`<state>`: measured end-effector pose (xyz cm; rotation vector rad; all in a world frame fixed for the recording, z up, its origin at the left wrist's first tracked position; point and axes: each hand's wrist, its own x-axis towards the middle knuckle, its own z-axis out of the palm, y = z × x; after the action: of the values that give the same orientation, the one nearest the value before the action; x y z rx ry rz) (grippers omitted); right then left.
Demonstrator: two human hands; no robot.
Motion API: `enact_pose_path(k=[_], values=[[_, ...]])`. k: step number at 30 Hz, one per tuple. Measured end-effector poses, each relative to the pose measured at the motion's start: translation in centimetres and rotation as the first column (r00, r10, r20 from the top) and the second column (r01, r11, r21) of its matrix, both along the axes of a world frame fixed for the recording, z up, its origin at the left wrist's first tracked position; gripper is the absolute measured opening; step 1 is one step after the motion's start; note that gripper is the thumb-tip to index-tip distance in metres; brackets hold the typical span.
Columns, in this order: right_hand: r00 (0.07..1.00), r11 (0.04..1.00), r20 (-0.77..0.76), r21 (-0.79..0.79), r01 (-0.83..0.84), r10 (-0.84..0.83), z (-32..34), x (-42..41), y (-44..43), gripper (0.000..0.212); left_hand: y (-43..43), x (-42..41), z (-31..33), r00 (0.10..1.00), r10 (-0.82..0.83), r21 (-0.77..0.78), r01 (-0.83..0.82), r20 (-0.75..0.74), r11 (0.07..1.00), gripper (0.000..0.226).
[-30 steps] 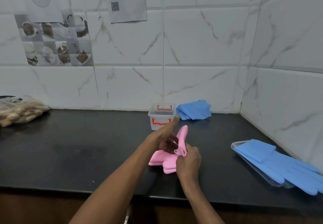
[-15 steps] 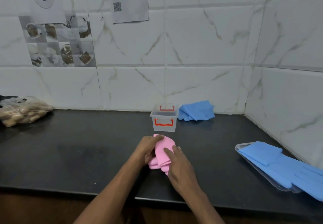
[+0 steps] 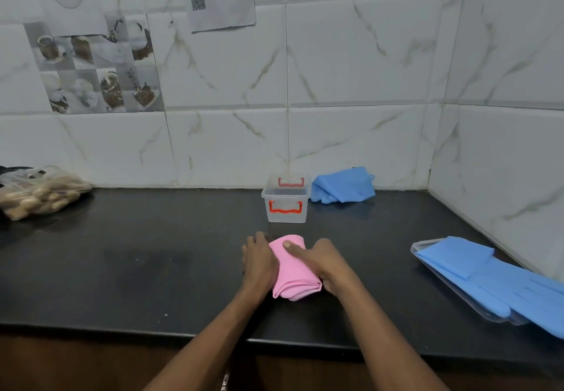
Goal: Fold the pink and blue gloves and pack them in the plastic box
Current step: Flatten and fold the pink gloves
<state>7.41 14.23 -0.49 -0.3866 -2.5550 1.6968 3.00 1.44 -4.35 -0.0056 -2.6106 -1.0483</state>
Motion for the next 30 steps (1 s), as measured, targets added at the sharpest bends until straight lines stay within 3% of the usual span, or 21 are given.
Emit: enact_pose_path(k=[2,5,9,12,15,17,19,21,23,26,30], values=[[0.996,0.987,0.067,-0.148,-0.055,0.066,0.1,-0.6,-0.9,0.062,-0.5,-0.1,-0.1,0.998,-0.009,0.131,0.016,-0.057,0.991,0.033],[0.998,0.956,0.058,-0.292,-0.009,0.027,-1.0,-1.0,-2.0,0.058,-1.4,-0.4,0.3,0.996,0.054,0.346,-0.024,-0.078,0.938,0.034],[0.995,0.856,0.078,-0.509,0.087,-0.055,-2.3,-1.8,-2.7,0.055,-3.3,-1.6,0.6,0.990,0.122,0.648,-0.047,-0.071,0.761,0.028],[0.994,0.816,0.082,-0.569,0.102,-0.068,-2.0,-3.1,-4.5,0.053,-4.5,-1.7,0.8,0.980,0.186,0.720,-0.081,-0.069,0.689,0.035],[0.995,0.777,0.054,-0.621,0.102,-0.087,-1.7,-4.5,-7.0,0.053,-5.1,-1.1,1.1,0.927,0.330,0.735,-0.100,-0.175,0.671,0.046],[0.993,0.788,0.048,-0.606,0.113,-0.105,-1.6,-5.4,-8.6,0.055,-5.2,-0.6,1.3,0.874,0.368,0.684,-0.058,-0.317,0.728,0.049],[0.987,0.795,0.073,-0.586,0.158,-0.142,-1.4,-5.9,-9.8,0.057,-5.0,-0.2,1.4,0.871,0.278,0.530,-0.025,-0.405,0.848,0.048],[0.982,0.798,0.067,-0.574,0.182,-0.175,-1.2,-6.3,-10.4,0.054,-4.8,-0.6,0.9,0.907,0.143,0.275,-0.030,-0.397,0.961,0.040],[0.982,0.853,0.031,-0.491,0.178,-0.187,-1.0,-6.4,-10.5,0.053,-4.8,-1.2,0.4,0.953,0.043,0.111,-0.010,-0.300,0.994,0.035],[0.984,0.982,-0.040,-0.092,0.168,-0.172,-0.6,-6.5,-9.5,0.049,-5.3,-1.5,-0.1,0.990,-0.019,0.010,0.020,-0.139,1.000,0.036],[0.997,0.917,-0.006,0.392,0.076,-0.080,-0.2,-6.0,-7.3,0.046,-4.8,-1.0,-0.2,0.995,0.004,-0.175,-0.022,-0.104,0.984,0.033]])
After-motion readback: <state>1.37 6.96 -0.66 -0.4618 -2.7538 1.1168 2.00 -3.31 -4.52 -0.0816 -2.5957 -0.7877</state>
